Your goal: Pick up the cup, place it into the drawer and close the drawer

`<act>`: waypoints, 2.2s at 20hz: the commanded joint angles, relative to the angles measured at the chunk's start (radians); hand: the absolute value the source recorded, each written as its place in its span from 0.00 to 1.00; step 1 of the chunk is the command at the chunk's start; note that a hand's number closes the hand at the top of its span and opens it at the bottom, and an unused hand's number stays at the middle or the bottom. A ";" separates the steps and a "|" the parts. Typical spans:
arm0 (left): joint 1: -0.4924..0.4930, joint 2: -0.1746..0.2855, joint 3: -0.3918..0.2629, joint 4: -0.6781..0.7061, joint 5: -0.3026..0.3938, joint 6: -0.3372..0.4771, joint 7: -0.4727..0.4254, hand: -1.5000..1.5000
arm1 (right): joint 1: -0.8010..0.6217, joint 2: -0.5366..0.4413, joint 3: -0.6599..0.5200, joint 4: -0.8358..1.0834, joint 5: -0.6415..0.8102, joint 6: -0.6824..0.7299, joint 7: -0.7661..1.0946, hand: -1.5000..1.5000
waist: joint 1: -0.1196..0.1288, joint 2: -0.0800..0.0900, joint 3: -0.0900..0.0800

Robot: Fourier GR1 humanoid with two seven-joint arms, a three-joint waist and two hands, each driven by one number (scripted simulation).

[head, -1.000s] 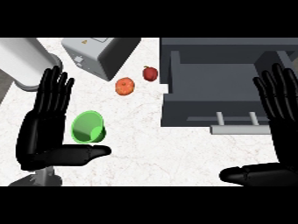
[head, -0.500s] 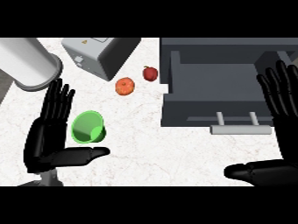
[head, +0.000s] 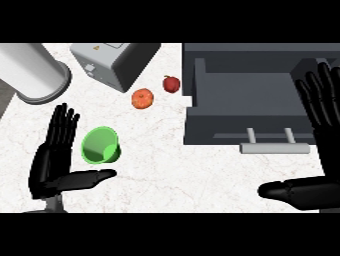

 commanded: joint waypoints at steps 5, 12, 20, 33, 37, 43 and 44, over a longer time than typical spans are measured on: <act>-0.056 0.002 0.042 0.240 0.009 -0.044 -0.131 0.00 | 0.029 0.001 0.011 -0.086 -0.012 0.000 0.057 0.00 | -0.003 0.000 0.000; -0.133 0.035 0.113 0.425 0.035 -0.084 -0.243 0.00 | 0.050 0.004 0.011 -0.076 -0.022 0.017 0.035 0.00 | -0.005 0.001 0.000; -0.099 0.006 0.102 0.499 0.028 -0.076 -0.329 0.00 | 0.009 0.009 0.014 -0.054 -0.016 0.005 0.049 0.00 | 0.000 0.000 0.000; -0.242 0.086 0.163 0.832 0.022 -0.123 -0.515 0.00 | 0.043 0.031 0.065 -0.088 0.035 -0.006 0.057 0.00 | -0.003 0.000 0.000; -0.323 0.074 0.162 0.977 0.009 -0.135 -0.587 0.00 | 0.034 0.010 0.009 -0.026 -0.015 0.034 0.006 0.00 | -0.005 0.001 0.000; -0.385 0.021 0.174 1.108 0.009 -0.109 -0.688 0.00 | 0.002 0.030 0.039 -0.108 0.003 -0.018 0.086 0.00 | -0.008 0.002 -0.001; -0.427 0.121 0.225 1.195 0.041 -0.212 -0.706 0.00 | -0.020 0.003 -0.002 -0.053 -0.017 0.001 0.079 0.00 | -0.009 0.003 -0.001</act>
